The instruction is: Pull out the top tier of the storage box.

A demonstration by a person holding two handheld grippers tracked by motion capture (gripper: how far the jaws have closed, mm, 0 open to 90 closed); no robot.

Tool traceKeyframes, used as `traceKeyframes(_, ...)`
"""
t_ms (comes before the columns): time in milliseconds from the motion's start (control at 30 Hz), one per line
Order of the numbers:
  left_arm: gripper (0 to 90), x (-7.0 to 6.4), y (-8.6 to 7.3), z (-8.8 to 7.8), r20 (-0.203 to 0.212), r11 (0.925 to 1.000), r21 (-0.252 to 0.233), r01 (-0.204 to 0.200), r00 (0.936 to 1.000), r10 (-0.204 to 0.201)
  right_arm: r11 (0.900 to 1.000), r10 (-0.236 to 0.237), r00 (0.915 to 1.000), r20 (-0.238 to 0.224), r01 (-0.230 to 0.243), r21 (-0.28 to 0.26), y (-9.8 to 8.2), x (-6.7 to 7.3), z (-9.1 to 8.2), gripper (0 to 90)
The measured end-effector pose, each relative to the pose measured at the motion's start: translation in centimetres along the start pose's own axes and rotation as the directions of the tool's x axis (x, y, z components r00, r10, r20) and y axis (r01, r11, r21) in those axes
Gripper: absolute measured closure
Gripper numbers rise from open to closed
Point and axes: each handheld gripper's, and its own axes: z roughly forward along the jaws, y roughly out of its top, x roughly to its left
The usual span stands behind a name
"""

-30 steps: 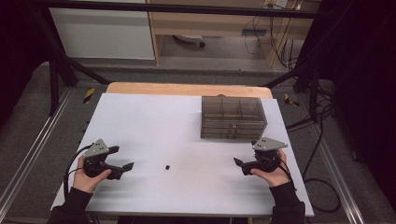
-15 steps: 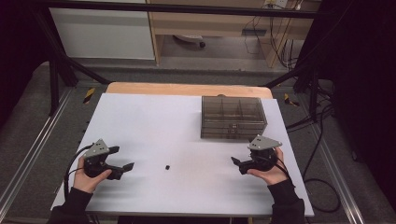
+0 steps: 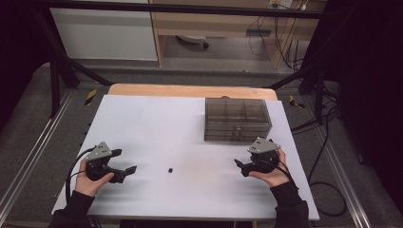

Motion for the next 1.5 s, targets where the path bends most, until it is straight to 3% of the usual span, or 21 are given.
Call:
traceKeyframes(733,4.6,0.0,0.0,0.1,-0.001,1.0,0.003,-0.001,1.0,0.002,0.996,-0.091,0.994,0.06,0.09,0.014,0.4,0.3,1.0,7.1)
traceKeyframes(900,4.6,0.0,0.0,0.1,-0.001,1.0,0.003,-0.001,1.0,0.001,0.991,-0.135,0.9869,0.088,0.135,0.013,0.4,0.4,1.3,7.5)
traceKeyframes(1133,4.6,0.0,0.0,0.1,-0.001,1.0,0.004,-0.002,1.0,0.002,0.988,-0.156,0.9827,0.1,0.156,0.012,0.5,0.5,1.6,7.8)
traceKeyframes(1500,4.6,0.0,0.0,0.1,-0.002,1.0,0.005,-0.005,1.0,0.005,0.977,-0.213,0.9676,0.136,0.211,0.028,1.0,0.5,2.3,10.0)
